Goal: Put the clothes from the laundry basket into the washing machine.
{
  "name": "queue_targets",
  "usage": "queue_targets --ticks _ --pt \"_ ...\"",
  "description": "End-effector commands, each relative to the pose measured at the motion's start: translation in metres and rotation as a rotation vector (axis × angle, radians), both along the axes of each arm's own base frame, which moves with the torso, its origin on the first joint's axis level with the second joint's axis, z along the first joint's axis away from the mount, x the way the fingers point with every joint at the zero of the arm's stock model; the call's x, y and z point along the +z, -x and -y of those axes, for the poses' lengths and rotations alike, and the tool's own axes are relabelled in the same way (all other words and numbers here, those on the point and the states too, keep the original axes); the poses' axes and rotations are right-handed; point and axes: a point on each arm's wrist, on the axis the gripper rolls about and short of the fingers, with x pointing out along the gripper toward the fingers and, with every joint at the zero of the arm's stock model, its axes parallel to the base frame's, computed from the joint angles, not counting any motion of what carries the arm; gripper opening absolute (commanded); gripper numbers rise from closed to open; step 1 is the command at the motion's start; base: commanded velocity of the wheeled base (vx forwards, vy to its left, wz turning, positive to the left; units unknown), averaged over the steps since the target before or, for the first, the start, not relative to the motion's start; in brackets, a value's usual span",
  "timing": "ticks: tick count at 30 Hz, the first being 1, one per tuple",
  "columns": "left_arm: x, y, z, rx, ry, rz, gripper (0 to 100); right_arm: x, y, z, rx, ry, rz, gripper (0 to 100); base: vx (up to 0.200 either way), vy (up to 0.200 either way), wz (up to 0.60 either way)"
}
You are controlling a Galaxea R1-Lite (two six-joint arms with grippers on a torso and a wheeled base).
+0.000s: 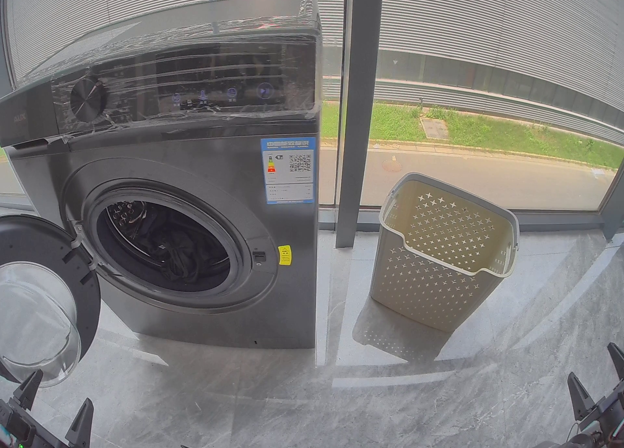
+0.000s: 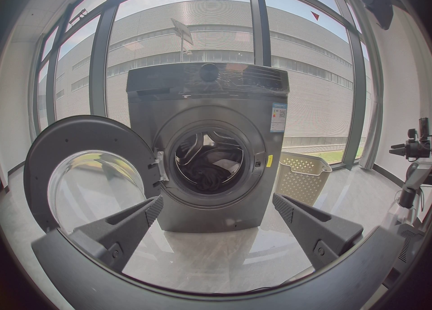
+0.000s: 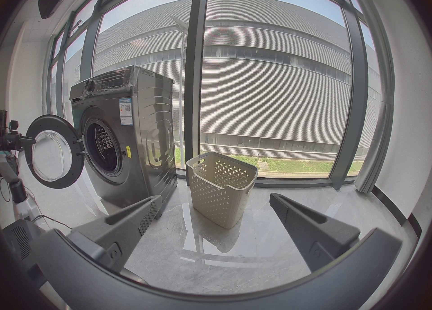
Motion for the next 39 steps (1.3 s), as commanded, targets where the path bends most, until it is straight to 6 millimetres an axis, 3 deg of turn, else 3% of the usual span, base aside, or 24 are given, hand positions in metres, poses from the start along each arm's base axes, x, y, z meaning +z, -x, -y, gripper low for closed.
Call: queue_targets --ticks 1,29,39 --pt "-0.0054 -0.0012 0.0002 -0.005 -0.003 -0.026 100 0.0001 -0.0004 0.0 0.0 0.0 -0.004 100 0.0 -0.2 0.0" --pt "-0.0057 -0.0012 0.0002 -0.005 -0.003 -0.03 100 0.0001 -0.0004 0.0 0.0 -0.002 -0.004 100 0.0 -0.2 0.0" --pt "-0.0062 -0.0012 0.0002 -0.005 -0.004 -0.034 100 0.0001 -0.0002 0.0 0.0 -0.002 -0.003 100 0.0 0.0 0.0"
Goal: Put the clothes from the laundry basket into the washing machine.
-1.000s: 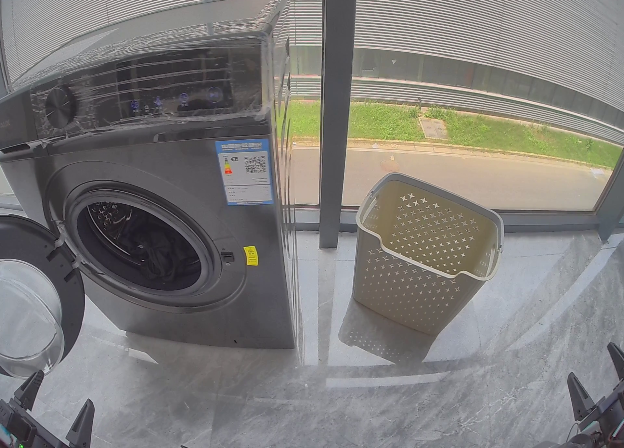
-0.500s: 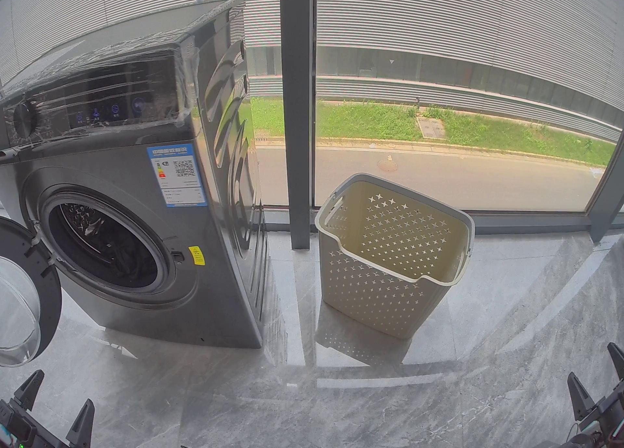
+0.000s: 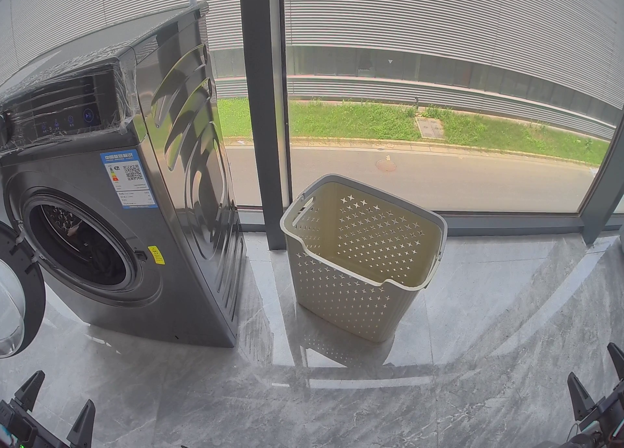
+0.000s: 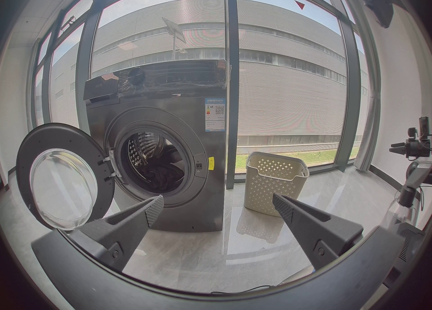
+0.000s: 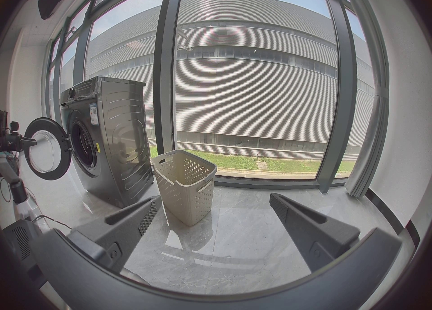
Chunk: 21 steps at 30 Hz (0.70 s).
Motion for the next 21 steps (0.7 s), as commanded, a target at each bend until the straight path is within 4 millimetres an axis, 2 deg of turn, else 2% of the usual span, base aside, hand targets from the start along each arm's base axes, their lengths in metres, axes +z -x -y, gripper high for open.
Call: queue_targets --ticks 1,5,21 --pt "-0.0049 -0.0012 0.0001 0.0 -0.002 -0.02 100 0.0001 -0.0003 0.0 0.0 0.0 -0.004 100 0.0 0.0 0.0" --pt "-0.0049 -0.0012 0.0001 0.0 -0.002 -0.02 100 0.0001 -0.0004 0.0001 0.0 -0.001 -0.005 100 0.0 0.0 0.0" --pt "-0.0049 -0.0012 0.0001 -0.001 -0.001 -0.02 100 0.0001 -0.0003 0.0 0.0 -0.002 -0.004 100 0.2 0.2 0.0"
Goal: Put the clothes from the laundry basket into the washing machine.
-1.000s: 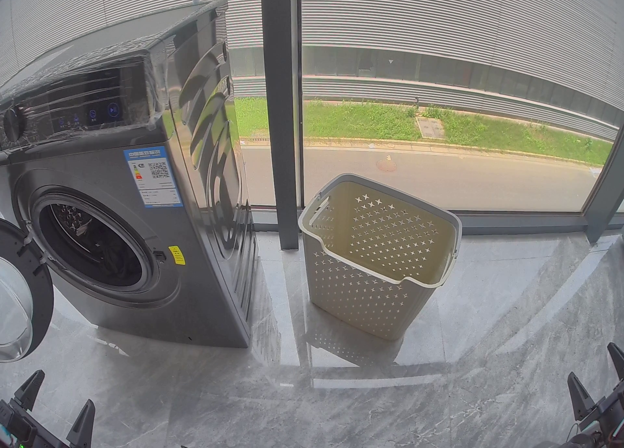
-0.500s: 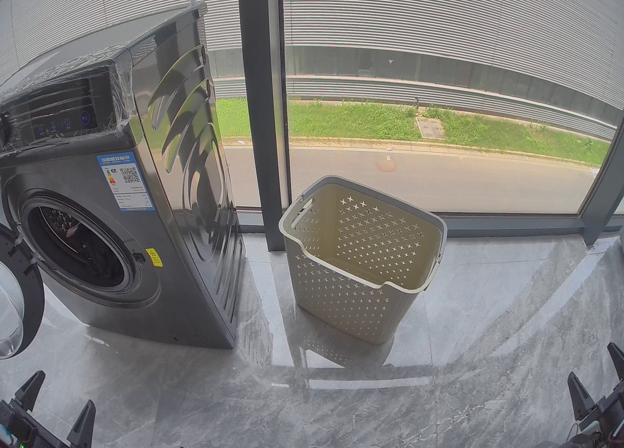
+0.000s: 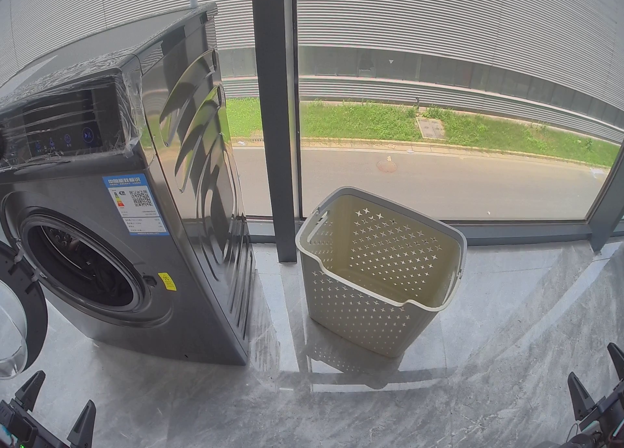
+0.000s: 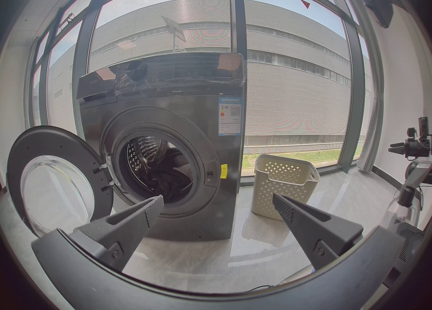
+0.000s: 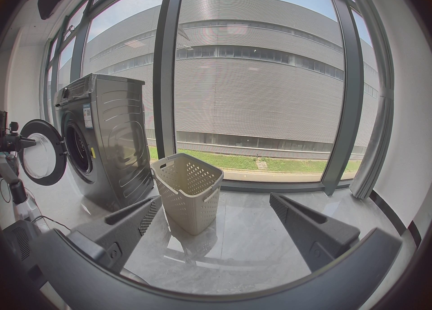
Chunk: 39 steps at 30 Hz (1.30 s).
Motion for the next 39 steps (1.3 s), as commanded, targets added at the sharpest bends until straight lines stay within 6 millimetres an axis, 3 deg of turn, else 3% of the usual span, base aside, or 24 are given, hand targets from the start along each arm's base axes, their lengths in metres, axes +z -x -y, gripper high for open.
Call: queue_targets --ticks 1,17,35,39 --pt "-0.0049 -0.0011 0.0001 0.0 -0.002 -0.02 100 0.0001 -0.0003 0.0 0.001 0.0 -0.003 100 0.2 0.2 0.0" --pt "-0.0049 -0.0011 0.0001 0.0 -0.002 -0.02 100 0.0001 -0.0003 0.0 0.001 0.0 -0.003 100 0.013 0.013 0.0" --pt "-0.0049 -0.0011 0.0001 -0.001 -0.002 -0.02 100 0.0001 -0.0003 0.0 0.001 0.0 -0.003 100 0.2 0.0 0.0" --pt "-0.0049 -0.0011 0.0001 -0.001 -0.002 -0.02 100 0.0001 -0.0003 0.0 0.001 0.0 -0.003 100 0.0 0.0 0.0"
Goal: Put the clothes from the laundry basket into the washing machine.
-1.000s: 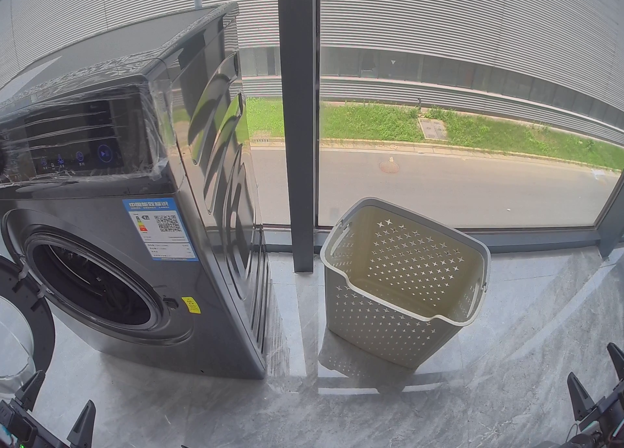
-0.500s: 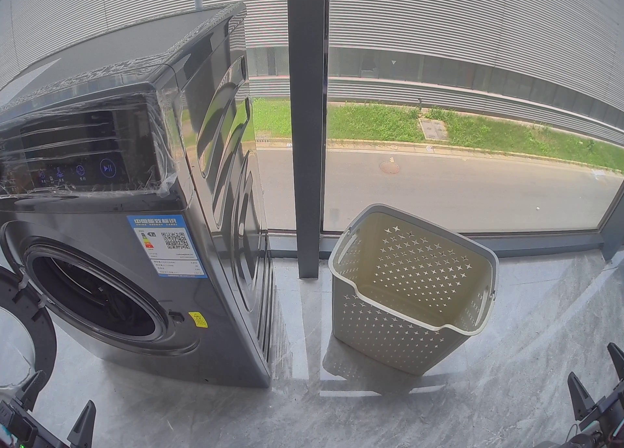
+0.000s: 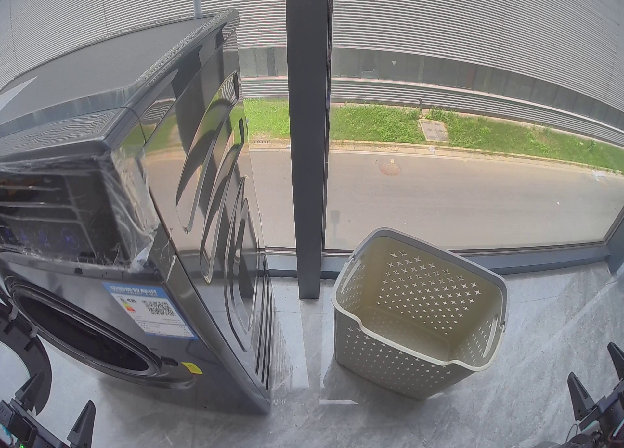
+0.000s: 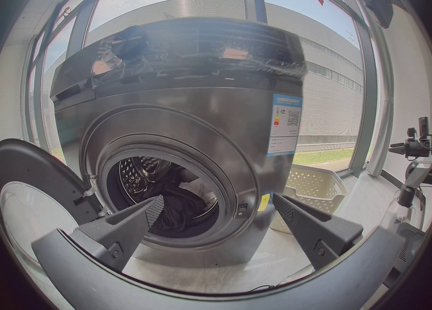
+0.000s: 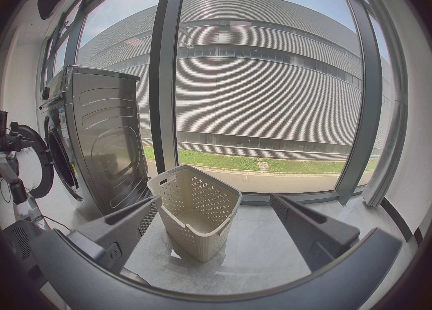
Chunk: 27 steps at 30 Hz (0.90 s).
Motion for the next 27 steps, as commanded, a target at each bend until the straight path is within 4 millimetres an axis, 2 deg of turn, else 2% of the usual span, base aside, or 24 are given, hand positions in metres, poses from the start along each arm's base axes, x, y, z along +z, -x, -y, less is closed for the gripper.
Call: queue_targets --ticks 1,23,27 --pt "-0.0049 -0.001 0.0001 0.0 -0.002 -0.019 100 0.0001 -0.0002 0.0 0.0 0.0 -0.002 100 0.0 0.0 0.0" --pt "-0.0049 -0.001 0.0001 0.0 -0.002 -0.019 100 0.0001 -0.0002 0.0 0.0 0.0 -0.002 100 0.0 0.0 0.0" --pt "-0.0049 -0.001 0.0001 0.0 -0.002 -0.019 100 0.0001 -0.0002 0.0 0.0 0.0 -0.002 100 -0.2 0.0 0.0"
